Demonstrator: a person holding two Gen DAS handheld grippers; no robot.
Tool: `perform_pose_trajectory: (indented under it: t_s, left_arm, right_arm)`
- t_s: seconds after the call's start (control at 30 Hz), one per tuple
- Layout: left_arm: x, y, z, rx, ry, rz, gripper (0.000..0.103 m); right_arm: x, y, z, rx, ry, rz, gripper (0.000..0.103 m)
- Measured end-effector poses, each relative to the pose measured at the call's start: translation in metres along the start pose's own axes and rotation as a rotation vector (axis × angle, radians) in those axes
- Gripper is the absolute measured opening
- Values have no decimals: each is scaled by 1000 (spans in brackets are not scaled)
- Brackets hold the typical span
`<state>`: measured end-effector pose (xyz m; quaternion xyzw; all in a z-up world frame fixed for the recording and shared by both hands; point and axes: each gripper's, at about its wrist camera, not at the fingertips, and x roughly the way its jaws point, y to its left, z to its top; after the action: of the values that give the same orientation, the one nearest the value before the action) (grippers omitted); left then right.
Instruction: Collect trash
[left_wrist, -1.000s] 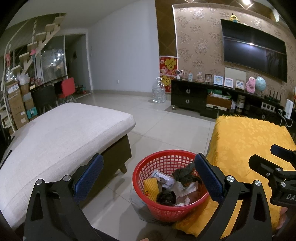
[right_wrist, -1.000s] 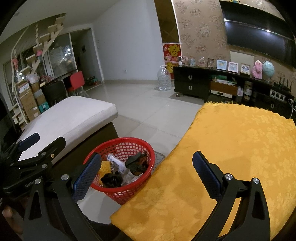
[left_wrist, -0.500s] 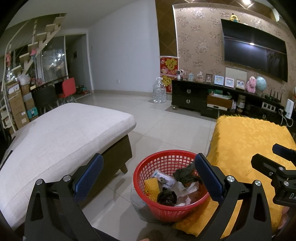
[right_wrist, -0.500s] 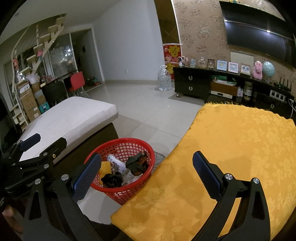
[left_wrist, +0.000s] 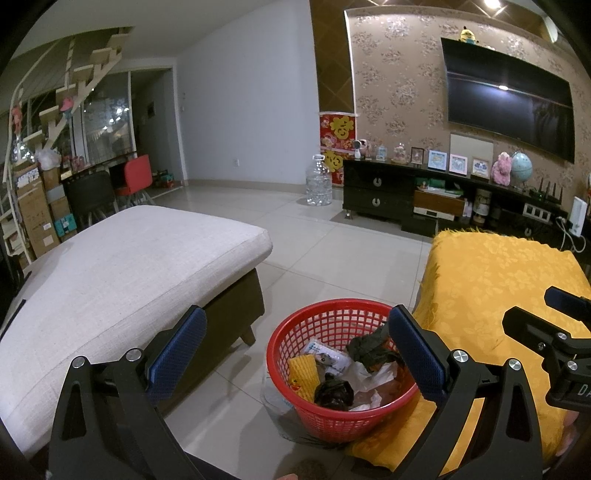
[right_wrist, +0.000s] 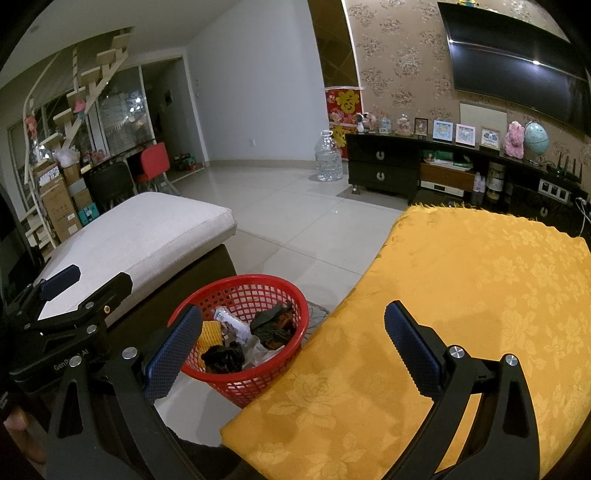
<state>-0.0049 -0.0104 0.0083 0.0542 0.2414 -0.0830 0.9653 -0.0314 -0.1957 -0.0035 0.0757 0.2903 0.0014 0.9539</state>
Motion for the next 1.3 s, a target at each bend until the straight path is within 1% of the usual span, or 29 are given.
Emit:
perform_pose_trajectory:
  t_s: [0.23,0.77,0.87,0.97,1.07,1.2,1.23,1.3]
  left_arm:
    - [0,3,-4,6,-14,4,95]
    - [-3,0,-4,-4,-10,-3,95]
    - [-6,-1,-3,-1,-21,-8,95]
    - [-11,-4,-3,15,-38,3,95]
    - [-11,-5,-2,13,-30,-12,95]
    - [-8,-6,0,-10,-12,-50,95]
    - [-7,-7,0,-11,-7,-60,95]
    - [-6,-12,0,-6,1,-69,95]
  right_arm:
    - [0,-1,0,-1,-1,2,96]
    - [0,-1,0,-1,1,2,96]
    - [0,-1,0,0,1,1,96]
    - [0,-1,-3,2,3,0,96]
    - [-2,-3,-7,14,6,-4,96]
    - [-7,-14,-11,41,11,-26,96]
    - [-8,-24,-11,52,12,-32,96]
    - [-12,-32,-12,75,12,-43,96]
